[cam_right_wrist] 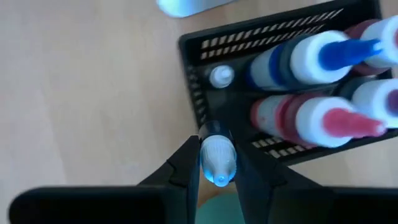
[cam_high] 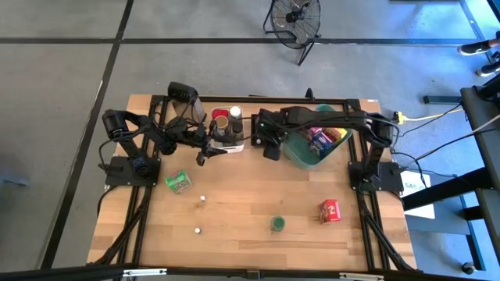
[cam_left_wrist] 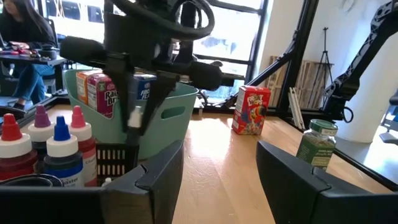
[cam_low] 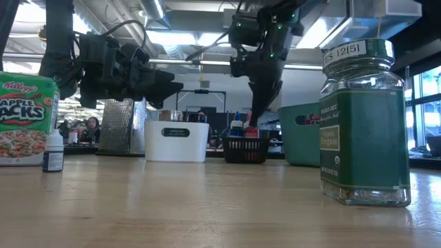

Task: Pick & Place Kitchen Items
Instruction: Put the small purple food coloring bottle into the black bin

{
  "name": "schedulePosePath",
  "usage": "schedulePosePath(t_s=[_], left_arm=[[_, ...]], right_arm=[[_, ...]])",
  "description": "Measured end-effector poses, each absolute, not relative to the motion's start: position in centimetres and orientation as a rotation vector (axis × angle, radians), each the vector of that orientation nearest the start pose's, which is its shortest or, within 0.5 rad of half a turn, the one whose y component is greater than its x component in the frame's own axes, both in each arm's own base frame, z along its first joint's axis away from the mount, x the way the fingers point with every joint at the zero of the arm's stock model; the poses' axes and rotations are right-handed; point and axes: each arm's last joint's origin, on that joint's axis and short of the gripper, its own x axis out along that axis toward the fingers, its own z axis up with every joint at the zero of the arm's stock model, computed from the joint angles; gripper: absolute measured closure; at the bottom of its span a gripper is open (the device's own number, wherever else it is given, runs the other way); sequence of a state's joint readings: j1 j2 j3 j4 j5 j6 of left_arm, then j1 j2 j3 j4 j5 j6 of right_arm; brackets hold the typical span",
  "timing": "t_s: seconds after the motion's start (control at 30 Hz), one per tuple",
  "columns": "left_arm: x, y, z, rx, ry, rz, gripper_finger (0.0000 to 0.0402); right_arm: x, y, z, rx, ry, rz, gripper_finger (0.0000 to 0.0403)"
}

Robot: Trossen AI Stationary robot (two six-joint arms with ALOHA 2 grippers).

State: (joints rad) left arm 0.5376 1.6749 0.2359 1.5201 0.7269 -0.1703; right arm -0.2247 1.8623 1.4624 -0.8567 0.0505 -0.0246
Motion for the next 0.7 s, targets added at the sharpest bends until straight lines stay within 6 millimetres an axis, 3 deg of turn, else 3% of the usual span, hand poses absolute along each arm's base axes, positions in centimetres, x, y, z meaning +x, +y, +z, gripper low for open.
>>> schedulePosePath(t_s=[0.3, 0.7], left_arm=[[20.6, 10.0, 13.8, -0.115, -0.048, -0.194, 0.0206], [20.6, 10.0, 13.8, -0.118, -0.045, -0.194, 0.0206]], right_arm=[[36.5, -9.4, 21.9, 0.106, 1.269, -0.25, 0.0323], [37.4, -9.9, 19.5, 0.093, 1.305, -0.263, 0.0323]])
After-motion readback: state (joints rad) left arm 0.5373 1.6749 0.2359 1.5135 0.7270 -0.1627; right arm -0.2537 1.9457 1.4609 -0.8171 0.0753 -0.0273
